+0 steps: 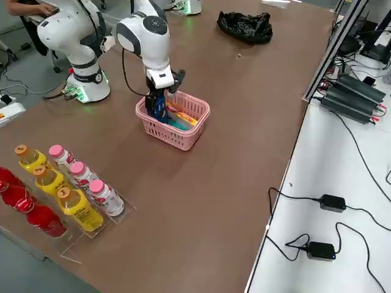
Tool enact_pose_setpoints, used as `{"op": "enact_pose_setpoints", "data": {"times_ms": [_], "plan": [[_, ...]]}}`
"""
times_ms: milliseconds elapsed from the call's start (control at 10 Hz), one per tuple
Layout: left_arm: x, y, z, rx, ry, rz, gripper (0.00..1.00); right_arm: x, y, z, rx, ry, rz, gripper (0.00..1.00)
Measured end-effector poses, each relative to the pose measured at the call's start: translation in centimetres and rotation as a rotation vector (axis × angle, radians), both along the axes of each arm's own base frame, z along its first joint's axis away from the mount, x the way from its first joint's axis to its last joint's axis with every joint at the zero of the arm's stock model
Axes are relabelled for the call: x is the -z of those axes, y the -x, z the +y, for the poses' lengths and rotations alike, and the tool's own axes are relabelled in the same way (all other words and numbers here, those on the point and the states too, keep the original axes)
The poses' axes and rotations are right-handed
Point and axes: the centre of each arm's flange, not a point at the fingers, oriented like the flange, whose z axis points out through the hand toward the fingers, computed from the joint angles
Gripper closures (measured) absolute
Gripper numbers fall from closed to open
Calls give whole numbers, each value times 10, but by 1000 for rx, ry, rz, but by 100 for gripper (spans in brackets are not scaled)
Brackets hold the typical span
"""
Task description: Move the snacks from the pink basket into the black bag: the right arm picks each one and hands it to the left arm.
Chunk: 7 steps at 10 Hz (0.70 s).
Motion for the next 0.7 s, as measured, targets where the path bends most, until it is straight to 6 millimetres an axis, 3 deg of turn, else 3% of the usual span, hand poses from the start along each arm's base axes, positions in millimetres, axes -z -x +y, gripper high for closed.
{"op": "enact_pose_setpoints", "data": {"times_ms": [700], "plan": [[0, 0, 7, 0, 1, 0, 0, 9, 6, 5, 0, -6, 2, 3]]}}
